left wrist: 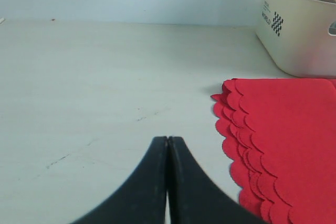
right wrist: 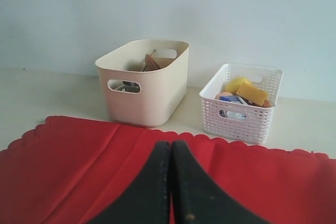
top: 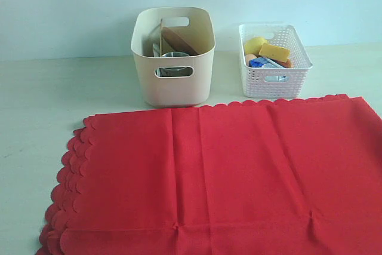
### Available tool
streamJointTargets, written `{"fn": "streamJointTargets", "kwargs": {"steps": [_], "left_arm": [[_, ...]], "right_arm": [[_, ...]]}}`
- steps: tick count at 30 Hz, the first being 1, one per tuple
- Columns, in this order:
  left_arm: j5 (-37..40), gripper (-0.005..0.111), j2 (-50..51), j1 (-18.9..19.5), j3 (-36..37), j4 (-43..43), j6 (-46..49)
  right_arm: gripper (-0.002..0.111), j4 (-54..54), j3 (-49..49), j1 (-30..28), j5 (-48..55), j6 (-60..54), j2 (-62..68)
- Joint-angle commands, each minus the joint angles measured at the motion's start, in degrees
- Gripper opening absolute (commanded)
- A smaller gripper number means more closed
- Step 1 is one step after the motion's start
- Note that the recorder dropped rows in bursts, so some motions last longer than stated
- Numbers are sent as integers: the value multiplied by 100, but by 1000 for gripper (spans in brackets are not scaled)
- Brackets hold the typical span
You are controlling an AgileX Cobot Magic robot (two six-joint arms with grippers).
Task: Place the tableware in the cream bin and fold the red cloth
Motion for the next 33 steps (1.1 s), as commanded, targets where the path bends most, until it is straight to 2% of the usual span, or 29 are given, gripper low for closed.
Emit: {"fn": "streamJointTargets", "kwargs": {"steps": [1,27,33], "left_arm": [[-81,0,-32,-38,-25,-13,-16],[-81,0,-32,-38,-25,-13,-16],[-81,0,-32,-38,-25,-13,-16]], "right_arm": [[0,29,117,-2,-209,-27,-21],[0,314,122,-2,-216,106,-21],[0,8,122,-2,-222,-36,-21]]}}
